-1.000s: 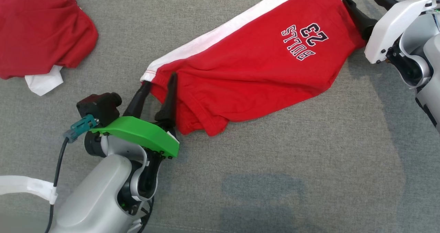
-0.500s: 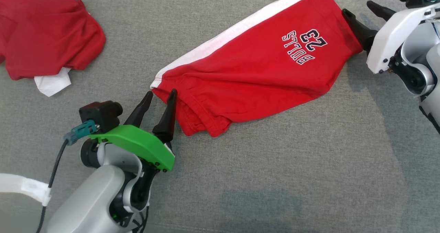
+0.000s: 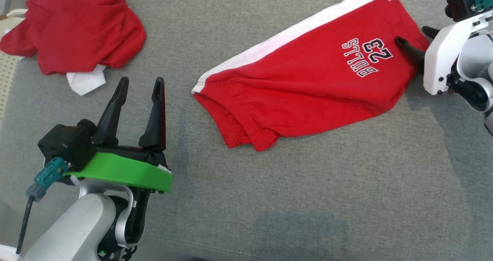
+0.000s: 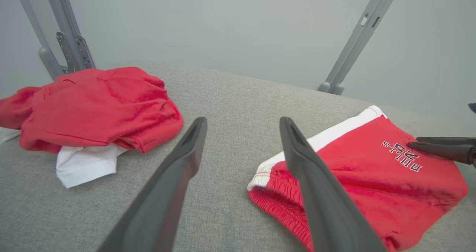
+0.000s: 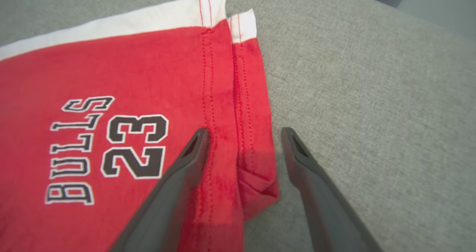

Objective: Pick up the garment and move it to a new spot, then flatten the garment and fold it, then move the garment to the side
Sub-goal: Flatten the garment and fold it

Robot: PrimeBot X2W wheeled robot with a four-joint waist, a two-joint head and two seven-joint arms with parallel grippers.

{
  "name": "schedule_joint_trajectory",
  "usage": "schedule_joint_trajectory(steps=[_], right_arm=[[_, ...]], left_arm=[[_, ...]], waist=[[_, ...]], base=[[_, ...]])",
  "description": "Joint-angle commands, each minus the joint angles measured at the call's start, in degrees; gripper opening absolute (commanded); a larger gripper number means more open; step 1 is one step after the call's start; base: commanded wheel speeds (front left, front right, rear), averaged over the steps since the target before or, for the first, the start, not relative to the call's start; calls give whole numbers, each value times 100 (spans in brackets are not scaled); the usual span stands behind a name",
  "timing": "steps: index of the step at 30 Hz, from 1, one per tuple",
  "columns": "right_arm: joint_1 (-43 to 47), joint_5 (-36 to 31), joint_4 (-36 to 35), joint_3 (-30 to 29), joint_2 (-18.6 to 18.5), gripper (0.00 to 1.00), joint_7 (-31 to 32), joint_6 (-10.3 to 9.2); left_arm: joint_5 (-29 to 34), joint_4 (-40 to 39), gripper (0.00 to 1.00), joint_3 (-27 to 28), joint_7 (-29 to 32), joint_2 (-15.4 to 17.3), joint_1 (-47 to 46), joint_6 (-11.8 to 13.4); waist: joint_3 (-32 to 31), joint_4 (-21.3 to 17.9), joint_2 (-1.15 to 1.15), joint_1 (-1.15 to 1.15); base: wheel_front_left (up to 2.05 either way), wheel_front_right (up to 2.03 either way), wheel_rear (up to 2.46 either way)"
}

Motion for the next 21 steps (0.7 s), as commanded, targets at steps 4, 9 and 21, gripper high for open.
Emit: schedule_joint_trajectory(steps=[4, 9, 21], right_arm=[[-32, -235, 210, 6, -90, 100, 330, 1], [116, -31, 245, 39, 112, 100, 794, 11], [336, 763, -452, -191, -34, 0, 1192, 8]], left_arm=[[242, -99, 100, 57, -194, -95, 81, 58], [270, -13, 100, 137, -263, -216, 152, -10], [148, 233, 100, 407, -319, -247, 387, -146]], waist=[[81, 281, 0, 0], [87, 388, 0, 0], [-160, -75, 0, 0]], base=[[0, 0, 0], [0, 0, 0], [0, 0, 0]])
